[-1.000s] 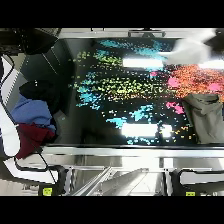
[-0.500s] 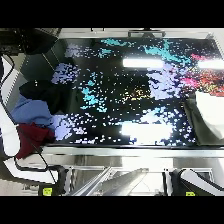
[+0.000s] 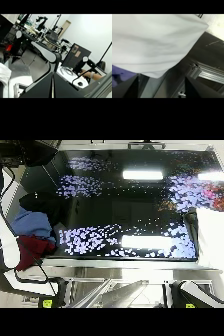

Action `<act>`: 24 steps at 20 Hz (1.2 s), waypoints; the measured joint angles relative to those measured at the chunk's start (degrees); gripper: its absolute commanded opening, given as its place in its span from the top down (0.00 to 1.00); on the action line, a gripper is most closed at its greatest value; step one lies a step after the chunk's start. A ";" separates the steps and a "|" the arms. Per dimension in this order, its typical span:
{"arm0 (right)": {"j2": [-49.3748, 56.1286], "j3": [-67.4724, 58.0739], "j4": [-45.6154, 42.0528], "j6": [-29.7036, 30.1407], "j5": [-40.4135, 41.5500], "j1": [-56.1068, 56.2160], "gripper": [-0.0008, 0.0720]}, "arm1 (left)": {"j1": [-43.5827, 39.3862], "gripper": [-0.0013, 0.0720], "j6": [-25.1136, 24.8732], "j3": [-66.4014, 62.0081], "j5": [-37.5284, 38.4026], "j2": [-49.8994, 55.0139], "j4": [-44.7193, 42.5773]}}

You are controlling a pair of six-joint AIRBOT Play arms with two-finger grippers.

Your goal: Fold the shirts.

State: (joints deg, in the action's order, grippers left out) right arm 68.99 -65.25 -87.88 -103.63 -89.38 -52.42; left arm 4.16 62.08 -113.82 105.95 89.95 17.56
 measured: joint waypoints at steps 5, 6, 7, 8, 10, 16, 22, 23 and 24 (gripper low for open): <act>-0.39 -10.32 18.01 0.44 -2.01 3.54 0.96 | -0.11 0.97 -0.02 0.00 -4.28 0.02 0.02; -0.74 -11.37 21.73 0.87 -1.33 5.07 0.97 | -0.11 0.98 -0.02 0.00 -5.66 0.04 -0.02; -1.22 -12.20 25.22 1.31 -0.11 7.13 0.97 | 0.00 0.98 -0.02 0.00 -6.58 0.00 -0.26; -1.79 -12.79 28.13 1.77 1.03 9.51 0.97 | 0.15 0.98 0.28 0.00 -7.43 -0.15 -1.55; -3.30 -13.22 32.00 2.93 2.97 14.73 0.97 | 0.35 0.98 2.01 0.31 -8.68 -1.36 -7.54; -14.62 -3.15 35.43 8.83 8.61 32.63 0.97 | -2.97 0.96 5.01 19.87 -13.57 -16.50 -33.66; -29.81 20.44 34.99 11.76 14.49 45.72 0.96 | -7.91 0.96 5.42 59.87 -24.74 -39.91 -46.23; -31.01 22.91 35.01 11.87 15.23 46.56 0.96 | -8.37 0.95 5.49 64.87 -26.58 -42.88 -47.19; -31.93 24.94 34.99 12.15 15.82 47.19 0.96 | -8.70 0.95 5.97 69.09 -28.13 -45.53 -47.58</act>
State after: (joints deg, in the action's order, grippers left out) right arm 37.06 -40.32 -52.88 -91.48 -73.56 -5.23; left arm -4.54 68.05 -44.73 77.82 44.42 -30.02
